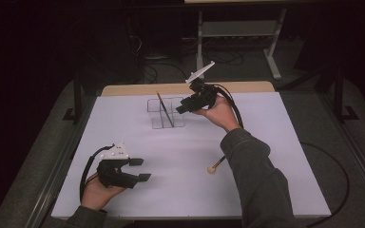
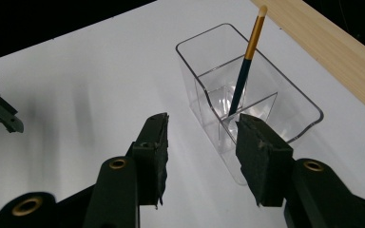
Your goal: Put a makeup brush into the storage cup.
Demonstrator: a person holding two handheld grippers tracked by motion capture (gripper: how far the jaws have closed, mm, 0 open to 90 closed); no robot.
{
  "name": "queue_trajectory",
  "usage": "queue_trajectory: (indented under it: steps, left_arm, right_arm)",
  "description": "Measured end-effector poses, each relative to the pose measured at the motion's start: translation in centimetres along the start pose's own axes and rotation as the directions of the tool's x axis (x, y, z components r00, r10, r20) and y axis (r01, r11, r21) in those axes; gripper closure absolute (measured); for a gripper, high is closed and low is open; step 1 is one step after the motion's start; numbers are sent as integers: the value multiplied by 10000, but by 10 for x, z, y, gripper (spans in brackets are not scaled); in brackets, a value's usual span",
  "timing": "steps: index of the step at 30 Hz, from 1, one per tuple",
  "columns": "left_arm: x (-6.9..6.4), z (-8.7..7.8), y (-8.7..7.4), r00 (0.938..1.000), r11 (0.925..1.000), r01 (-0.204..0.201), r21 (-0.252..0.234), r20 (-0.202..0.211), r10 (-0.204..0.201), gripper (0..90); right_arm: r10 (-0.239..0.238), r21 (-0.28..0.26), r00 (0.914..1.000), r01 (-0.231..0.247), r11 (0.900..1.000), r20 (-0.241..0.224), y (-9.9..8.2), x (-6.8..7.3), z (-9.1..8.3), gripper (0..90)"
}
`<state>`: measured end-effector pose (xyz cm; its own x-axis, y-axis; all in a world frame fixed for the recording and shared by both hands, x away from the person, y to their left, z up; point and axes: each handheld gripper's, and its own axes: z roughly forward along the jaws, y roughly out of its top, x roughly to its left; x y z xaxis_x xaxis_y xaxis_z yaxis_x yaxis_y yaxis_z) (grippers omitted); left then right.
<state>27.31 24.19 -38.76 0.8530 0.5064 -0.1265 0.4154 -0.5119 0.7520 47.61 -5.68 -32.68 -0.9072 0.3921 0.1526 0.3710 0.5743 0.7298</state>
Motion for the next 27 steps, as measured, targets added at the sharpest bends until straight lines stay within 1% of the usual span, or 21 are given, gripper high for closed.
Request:
queue_trajectory:
  steps: [4, 5, 6, 7, 9, 11, 12, 13, 15, 16, 19, 21, 23, 24, 25, 26, 27]
  left_arm:
    - [0, 1, 0, 10000, 10000, 40, 10, 10, -40, 361]
    - [-1, 1, 0, 10000, 10000, 76, -35, 20, -76, 361]
    - [-1, 1, 0, 10000, 10000, 86, -22, 16, -86, 361]
    - [-1, 1, 0, 10000, 10000, 76, -4, 8, -76, 361]
    - [0, 2, 0, 10000, 10000, 46, 42, 22, -46, 360]
    - [-1, 2, 0, 10000, 10000, 64, 40, 20, -64, 360]
    - [-1, 2, 0, 10000, 10000, 76, 37, 25, -76, 359]
    - [-1, 2, 0, 10000, 10000, 78, 29, 22, -78, 358]
    - [0, 2, 0, 10000, 10000, 77, -19, 16, -77, 357]
    - [0, 2, 0, 9999, 9999, 117, -58, 15, -117, 356]
    - [0, 2, 1, 9999, 9999, 113, -68, 8, -113, 356]
    - [0, 2, 0, 9999, 9999, 116, -49, 13, -116, 355]
    - [0, 3, 0, 9999, 9999, 158, -45, 15, -158, 354]
    - [1, 2, 0, 9999, 9999, 111, -31, 7, -111, 354]
    - [2, 2, -1, 10000, 10000, 56, 49, -5, -56, 354]
    - [2, 2, -1, 9999, 9999, 100, -6, 6, -100, 354]
    - [2, 2, -1, 9999, 9999, 113, -35, 12, -112, 353]
  right_arm:
    - [52, 15, 10000, -52, 10000, 18, -5, 0, -3, 521]
    - [78, 24, 10000, -78, 10000, -38, -6, 0, -4, 519]
    - [170, 5, 9998, -170, 9999, -34, -7, 0, -5, 517]
    - [56, -15, 10000, -56, 10000, -7, -7, 0, -5, 515]
    - [164, -29, 9999, -164, 9999, 9, -9, 1, -7, 512]
    - [25, -116, 10000, -25, 9999, 31, -10, 1, -9, 505]
    - [180, -97, 9998, -180, 9998, 7, -11, 2, -10, 503]
    - [87, -130, 10000, -87, 9999, 22, -13, 2, -10, 502]
    - [96, -96, 9999, -96, 9999, 35, -15, 2, -12, 495]
    - [132, -159, 9999, -132, 9998, 5, -17, 2, -12, 492]
    - [369, -119, 9993, -370, 9992, -70, -20, 3, -14, 483]
    - [341, -120, 9994, -342, 9993, -77, -22, 2, -15, 478]
    - [438, -167, 9990, -439, 9989, -82, -23, 3, -16, 468]
    - [349, -228, 9994, -350, 9991, -40, -24, 2, -17, 467]
    - [364, -238, 9993, -366, 9990, -60, -24, 3, -18, 459]
    - [323, -227, 9995, -324, 9992, -43, -25, 3, -18, 450]
    - [391, -230, 9992, -393, 9990, -61, -26, 4, -18, 448]
